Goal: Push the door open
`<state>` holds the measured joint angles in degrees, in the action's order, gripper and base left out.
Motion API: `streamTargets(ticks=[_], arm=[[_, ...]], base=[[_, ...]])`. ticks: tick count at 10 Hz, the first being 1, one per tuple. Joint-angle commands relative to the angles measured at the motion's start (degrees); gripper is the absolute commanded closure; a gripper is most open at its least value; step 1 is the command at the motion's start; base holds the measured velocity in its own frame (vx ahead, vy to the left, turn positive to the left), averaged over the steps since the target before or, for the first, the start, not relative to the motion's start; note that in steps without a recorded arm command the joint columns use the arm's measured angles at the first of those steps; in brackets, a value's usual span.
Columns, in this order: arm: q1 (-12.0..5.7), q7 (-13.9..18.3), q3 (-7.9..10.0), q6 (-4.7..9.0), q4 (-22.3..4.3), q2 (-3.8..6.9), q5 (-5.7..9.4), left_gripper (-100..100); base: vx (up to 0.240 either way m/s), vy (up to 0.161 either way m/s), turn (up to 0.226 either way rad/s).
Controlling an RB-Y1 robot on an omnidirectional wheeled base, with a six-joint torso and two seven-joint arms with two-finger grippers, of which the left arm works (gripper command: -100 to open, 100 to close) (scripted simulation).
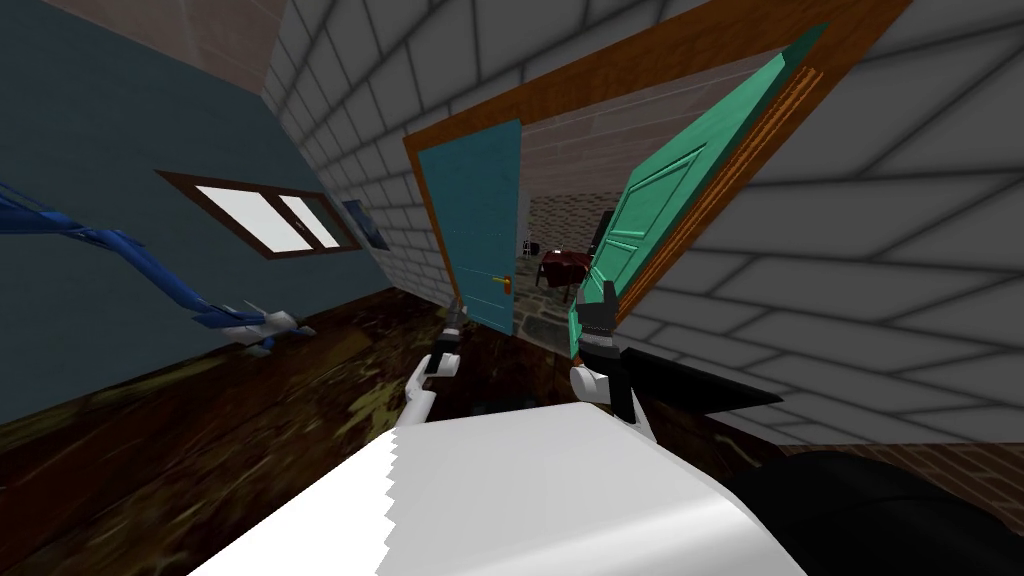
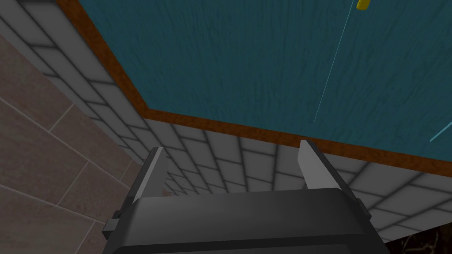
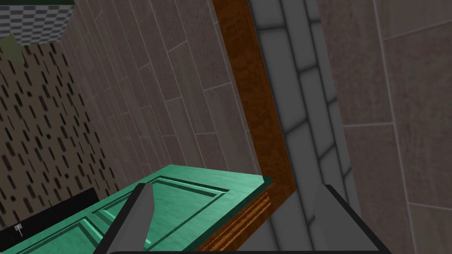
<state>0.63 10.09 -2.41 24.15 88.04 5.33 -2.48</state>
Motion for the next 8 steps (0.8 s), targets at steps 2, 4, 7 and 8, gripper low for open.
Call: streamTargets(ticks=[2,4,7,8], arm=[[-2.41,-0.1,-0.04,0.33,-4.4,-0.33,-0.78,-100],[-4.24,0.0,-0.04,0.37,-7.7,-0.43,-1.31,-100],[-6.03,0.0,-0.03,0.41,-10.8,-0.6,-1.84,-100],[-6.92,0.1,-0.03,0.43,-12.4,-0.71,-2.09,-100]], base=[[0.092,0.044,-0.071],[0.096,0.039,-0.079],[0.074,0.04,-0.056],[0.052,0.033,-0.044]])
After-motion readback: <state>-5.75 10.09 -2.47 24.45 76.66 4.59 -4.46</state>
